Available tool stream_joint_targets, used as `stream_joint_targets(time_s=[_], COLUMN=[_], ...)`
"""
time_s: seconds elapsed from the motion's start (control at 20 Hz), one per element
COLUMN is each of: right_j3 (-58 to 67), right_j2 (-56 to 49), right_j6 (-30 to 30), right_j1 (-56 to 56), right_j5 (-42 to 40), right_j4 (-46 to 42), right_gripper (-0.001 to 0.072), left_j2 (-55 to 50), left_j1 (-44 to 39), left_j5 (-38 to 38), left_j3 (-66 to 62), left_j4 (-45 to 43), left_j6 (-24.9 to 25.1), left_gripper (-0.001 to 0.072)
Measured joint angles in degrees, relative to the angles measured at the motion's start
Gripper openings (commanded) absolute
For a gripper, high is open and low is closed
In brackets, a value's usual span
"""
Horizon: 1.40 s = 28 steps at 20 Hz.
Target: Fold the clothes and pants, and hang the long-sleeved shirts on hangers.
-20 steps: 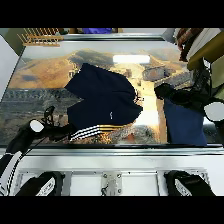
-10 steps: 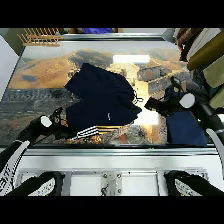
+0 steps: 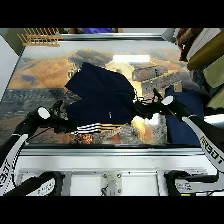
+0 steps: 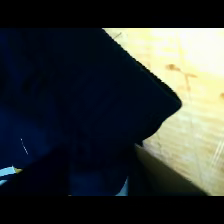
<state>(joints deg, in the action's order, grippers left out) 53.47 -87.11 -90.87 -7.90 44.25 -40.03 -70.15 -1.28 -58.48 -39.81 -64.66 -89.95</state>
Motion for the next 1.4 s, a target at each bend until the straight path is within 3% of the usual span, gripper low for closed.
stream_joint_targets(time_s=[0.05,0.3,0.5,0.65,1.0,1.4], right_j3=[0.0,2.8,13.0,21.0,26.9,20.3], right_j2=[-0.3,3.5,15.8,27.5,46.0,44.6], right_j6=[1.4,9.3,13.5,13.2,3.0,-11.7], right_j1=[-0.1,0.5,1.8,2.1,2.3,0.6], right_j5=[-0.8,0.4,7.1,9.9,11.5,23.8], right_j4=[1.2,4.3,4.9,5.4,5.6,0.2], right_gripper=[0.0019,0.0018,0.0018,0.0018,0.0018,0.0018], left_j2=[0.3,8.4,21.3,30.0,37.1,20.7], left_j1=[0.0,2.5,6.9,8.2,7.8,7.7], left_j5=[-0.2,-2.1,-4.8,-2.3,6.6,2.7], left_j3=[-0.2,-5.4,-22.4,-37.8,-58.6,-65.2], left_j4=[0.0,-0.2,1.5,3.5,4.8,5.2], left_j6=[0.0,0.2,0.0,0.0,0.0,0.0], left_gripper=[0.0008,0.0008,0.0008,0.0007,0.0008,0.0008])
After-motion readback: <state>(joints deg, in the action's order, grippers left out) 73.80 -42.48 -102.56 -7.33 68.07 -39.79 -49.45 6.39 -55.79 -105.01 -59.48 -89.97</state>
